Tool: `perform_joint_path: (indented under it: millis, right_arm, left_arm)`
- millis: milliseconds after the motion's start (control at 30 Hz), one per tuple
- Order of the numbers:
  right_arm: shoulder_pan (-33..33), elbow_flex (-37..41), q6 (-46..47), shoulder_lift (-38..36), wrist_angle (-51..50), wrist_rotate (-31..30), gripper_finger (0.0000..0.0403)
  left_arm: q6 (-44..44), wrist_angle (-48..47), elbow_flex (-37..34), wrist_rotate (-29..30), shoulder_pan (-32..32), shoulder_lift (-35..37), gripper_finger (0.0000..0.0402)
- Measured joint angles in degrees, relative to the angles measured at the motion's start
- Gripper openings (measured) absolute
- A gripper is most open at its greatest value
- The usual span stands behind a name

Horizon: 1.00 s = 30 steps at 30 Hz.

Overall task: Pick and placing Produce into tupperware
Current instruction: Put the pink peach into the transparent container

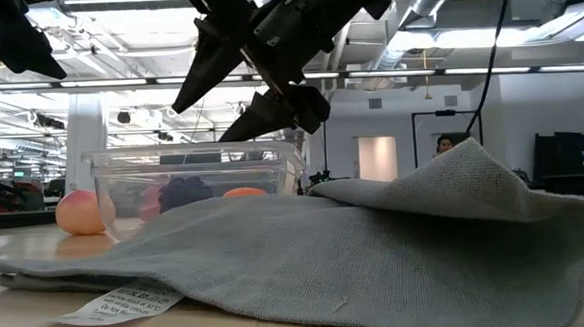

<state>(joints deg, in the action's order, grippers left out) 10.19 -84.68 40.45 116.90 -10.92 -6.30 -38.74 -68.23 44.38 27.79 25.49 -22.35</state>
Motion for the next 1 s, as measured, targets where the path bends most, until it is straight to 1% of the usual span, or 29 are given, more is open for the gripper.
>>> perform_joint_path:
  millis: [167,367,700,800,1000]
  right_arm:
    - [0.7,0.0,0.0,0.0,-1.6,-2.0,0.0311]
    - [2.0,0.0,0.0,-1.6,-5.0,-6.4,0.0310]
    - [4.5,0.0,0.1,-8.4,-19.9,-16.5,0.0310]
    - [5.3,0.4,1.7,-9.9,-23.1,-18.9,0.0310]
    - [7.8,6.9,9.5,-14.0,-23.5,-22.1,0.0310]
  left_arm:
    - [0.0,0.0,0.0,0.0,0.0,0.0,0.0270]
    - [0.0,0.0,0.0,0.0,0.0,0.0,0.0270]
    - [0.1,2.1,0.0,0.6,0.0,0.0,0.0270]
    - [0.2,2.5,0.0,1.6,0.0,0.0,0.0270]
    - [0.4,3.9,0.0,2.2,0.0,0.0,0.0270]
